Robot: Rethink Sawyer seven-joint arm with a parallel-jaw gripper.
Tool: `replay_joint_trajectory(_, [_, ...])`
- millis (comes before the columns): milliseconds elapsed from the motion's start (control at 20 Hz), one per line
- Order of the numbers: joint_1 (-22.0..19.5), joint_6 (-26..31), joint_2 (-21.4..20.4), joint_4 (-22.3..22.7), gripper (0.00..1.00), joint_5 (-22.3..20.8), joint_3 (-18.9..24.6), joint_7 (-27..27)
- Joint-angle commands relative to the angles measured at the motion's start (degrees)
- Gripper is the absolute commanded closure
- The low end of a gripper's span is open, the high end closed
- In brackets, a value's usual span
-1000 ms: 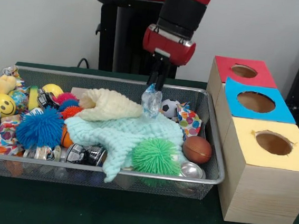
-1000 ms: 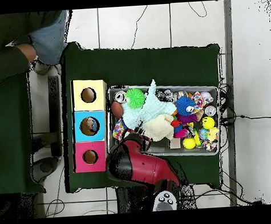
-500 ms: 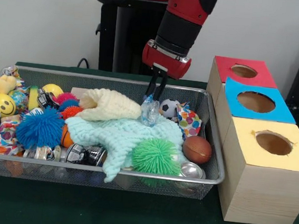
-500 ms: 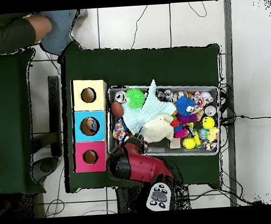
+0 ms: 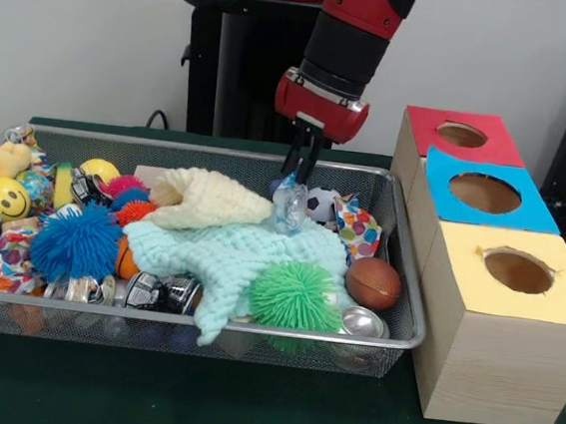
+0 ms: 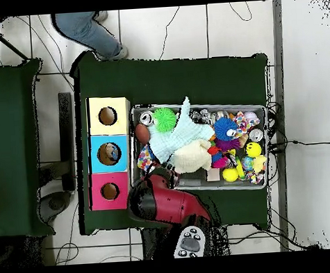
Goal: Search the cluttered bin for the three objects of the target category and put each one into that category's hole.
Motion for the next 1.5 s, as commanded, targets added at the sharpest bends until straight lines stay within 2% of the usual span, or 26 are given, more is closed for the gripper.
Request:
replay_joint_trajectory(50, [-2.47, 3.42, -1.53, -0.34, 1.00, -1.98, 4.60, 5.59])
replay_joint_trajectory(100, [-2.75, 3.53, -1.72, 0.10, 1.00, -1.67, 5.36, 6.10])
replay_joint_trajectory(250, [-0.29, 5.46, -2.51, 0.15, 1.00, -0.71, 3.76, 6.50])
replay_joint_trajectory(350, [0.82, 3.99, -2.53, 1.10, 1.00, -0.68, 2.64, 7.23])
replay_joint_trajectory(450, [-0.13, 2.74, -2.96, 2.07, 1.00, -2.31, 2.49, 6.29])
replay_joint_trajectory(700, [-6.81, 1.87, -4.14, 3.51, 1.00, -7.26, 5.74, 3.45])
replay_joint_trajectory(1250, [-6.01, 2.58, -3.81, 2.32, 1.00, -8.01, 4.91, 5.80])
replay_joint_trajectory(1500, [-6.10, 0.72, -3.38, 2.96, 1.00, -7.94, 5.20, 6.79])
